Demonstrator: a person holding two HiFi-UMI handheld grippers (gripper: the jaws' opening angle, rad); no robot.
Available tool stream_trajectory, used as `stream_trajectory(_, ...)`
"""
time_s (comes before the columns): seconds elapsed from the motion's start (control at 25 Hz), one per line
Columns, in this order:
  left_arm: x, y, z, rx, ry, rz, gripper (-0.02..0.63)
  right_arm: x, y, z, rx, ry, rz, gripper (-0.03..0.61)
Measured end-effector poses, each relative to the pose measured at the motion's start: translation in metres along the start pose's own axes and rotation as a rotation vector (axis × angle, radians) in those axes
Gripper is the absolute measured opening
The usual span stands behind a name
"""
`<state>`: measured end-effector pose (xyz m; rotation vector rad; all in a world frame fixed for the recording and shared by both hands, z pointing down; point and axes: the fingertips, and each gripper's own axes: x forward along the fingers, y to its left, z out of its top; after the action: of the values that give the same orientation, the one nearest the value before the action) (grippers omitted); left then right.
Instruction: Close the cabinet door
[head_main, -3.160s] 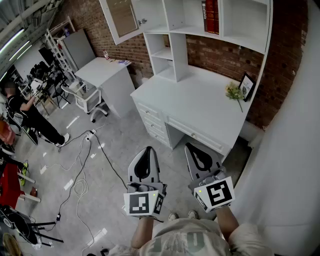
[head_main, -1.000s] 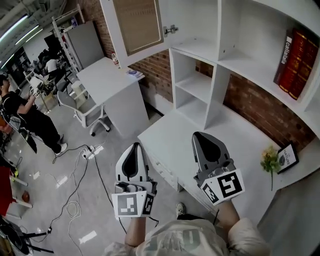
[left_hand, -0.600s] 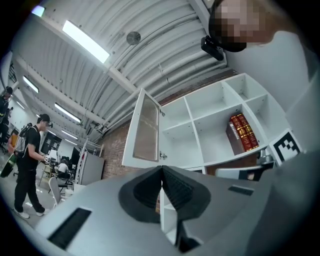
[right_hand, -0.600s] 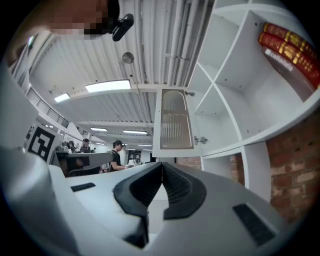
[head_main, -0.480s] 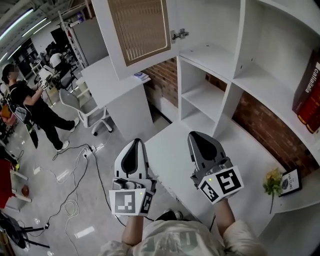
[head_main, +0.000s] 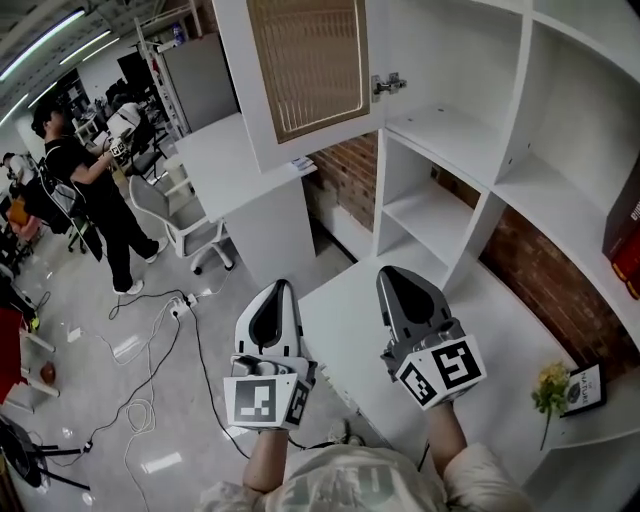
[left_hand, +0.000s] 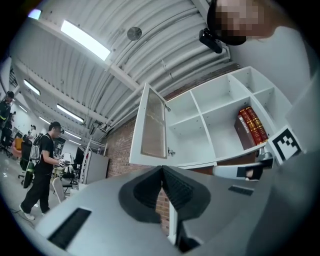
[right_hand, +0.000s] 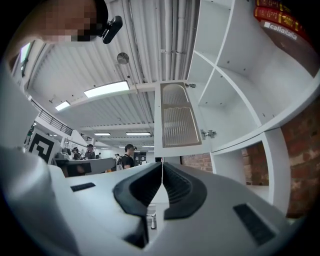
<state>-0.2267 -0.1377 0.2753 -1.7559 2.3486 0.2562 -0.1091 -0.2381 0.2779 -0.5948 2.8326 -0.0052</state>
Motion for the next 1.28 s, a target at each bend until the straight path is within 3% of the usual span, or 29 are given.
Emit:
stream_trajectory(0.24, 0.002, 0.033, 0.001, 0.011, 0.003, 0.062, 0.014, 0.059, 0.015, 0.019, 0.014, -0.071, -0.014, 0.022)
stream_trajectory(0.4, 0.003, 0.055, 0.005, -0.001, -0.003, 0.095, 0.014, 0.121, 0.045, 0.040, 0.011, -0.089, 0.092, 0.109)
stream_trajectory(0.48, 0.012, 0.064, 0.012, 0.012, -0.011, 0.095, 0.014, 0.157, 0.055, 0.049, -0.004, -0.095, 0.102, 0.154)
stream_trajectory(0.6, 0.020, 0.074, 0.022, 0.037, -0.028, 0.099, 0.014, 0.207, 0.055, 0.055, -0.041, -0.096, 0.017, 0.213)
stream_trajectory(0.72, 0.021, 0.082, 0.020, 0.060, -0.021, 0.103, 0.014, 0.248, 0.047, 0.051, -0.092, -0.086, -0.116, 0.218)
stream_trajectory(1.0, 0.015, 0.097, 0.013, 0.056, -0.010, 0.136, 0.014, 0.294, 0.039, 0.041, -0.200, -0.047, -0.279, 0.219)
stream_trajectory(1.28, 0.003, 0.121, 0.006, 0.045, 0.015, 0.186, 0.014, 0.307, 0.037, 0.031, -0.214, -0.039, -0.329, 0.218)
